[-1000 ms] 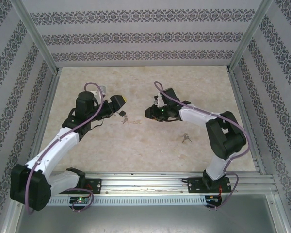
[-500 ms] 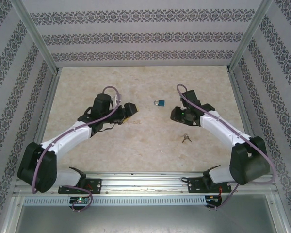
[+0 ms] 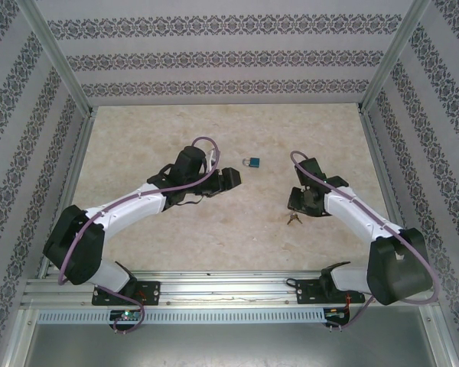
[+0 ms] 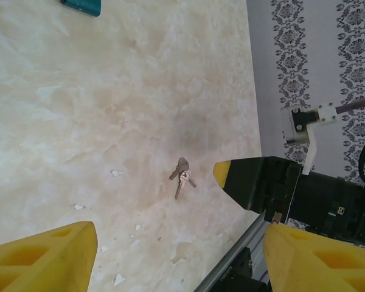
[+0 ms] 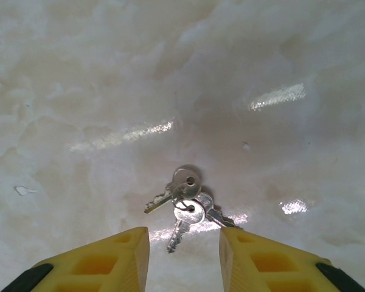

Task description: Unlock with the key

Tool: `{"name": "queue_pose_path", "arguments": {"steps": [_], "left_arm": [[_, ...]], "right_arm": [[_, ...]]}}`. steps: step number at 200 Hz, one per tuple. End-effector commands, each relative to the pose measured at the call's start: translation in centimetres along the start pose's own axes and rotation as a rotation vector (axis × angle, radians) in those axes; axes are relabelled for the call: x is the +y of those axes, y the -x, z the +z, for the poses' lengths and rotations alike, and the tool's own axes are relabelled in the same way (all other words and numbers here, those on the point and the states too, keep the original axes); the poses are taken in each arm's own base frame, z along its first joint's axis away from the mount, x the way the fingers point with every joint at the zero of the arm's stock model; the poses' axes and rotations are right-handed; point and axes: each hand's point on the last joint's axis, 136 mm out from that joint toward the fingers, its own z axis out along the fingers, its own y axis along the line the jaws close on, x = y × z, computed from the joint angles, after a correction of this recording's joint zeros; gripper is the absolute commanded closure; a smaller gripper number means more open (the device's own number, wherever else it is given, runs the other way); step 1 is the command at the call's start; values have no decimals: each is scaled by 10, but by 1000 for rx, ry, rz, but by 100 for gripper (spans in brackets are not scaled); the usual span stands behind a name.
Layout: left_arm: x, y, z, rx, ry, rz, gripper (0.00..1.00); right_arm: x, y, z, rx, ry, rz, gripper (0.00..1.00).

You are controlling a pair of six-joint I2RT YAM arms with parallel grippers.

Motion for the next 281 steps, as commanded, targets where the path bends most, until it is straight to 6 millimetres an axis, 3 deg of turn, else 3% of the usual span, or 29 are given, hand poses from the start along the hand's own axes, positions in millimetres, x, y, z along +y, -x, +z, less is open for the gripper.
{"name": "queue_pose_path", "arguments": {"steps": [1, 58, 144, 232, 247, 263, 281], "left_arm": [[3, -1, 1, -1, 27, 19, 28], [6, -1, 0, -10, 33, 10, 28], [11, -4, 6, -10, 19, -20, 28], [11, -5, 4, -17, 10, -30, 29], [11, -5, 5, -18, 6, -33, 29], [9, -4, 5, -20, -1, -35, 29], [9, -4, 5, -20, -3, -38, 29]], "right_arm": [[-14, -6, 9, 26, -62, 30, 64], [-12, -11, 29, 77, -64, 29, 62], [-4, -15, 43, 124, -42, 26, 61], [-5, -17, 44, 137, -28, 29, 89], [-7, -17, 43, 134, -32, 30, 88], [-8, -16, 43, 134, -36, 33, 77], [-8, -15, 41, 129, -36, 32, 74]]}}
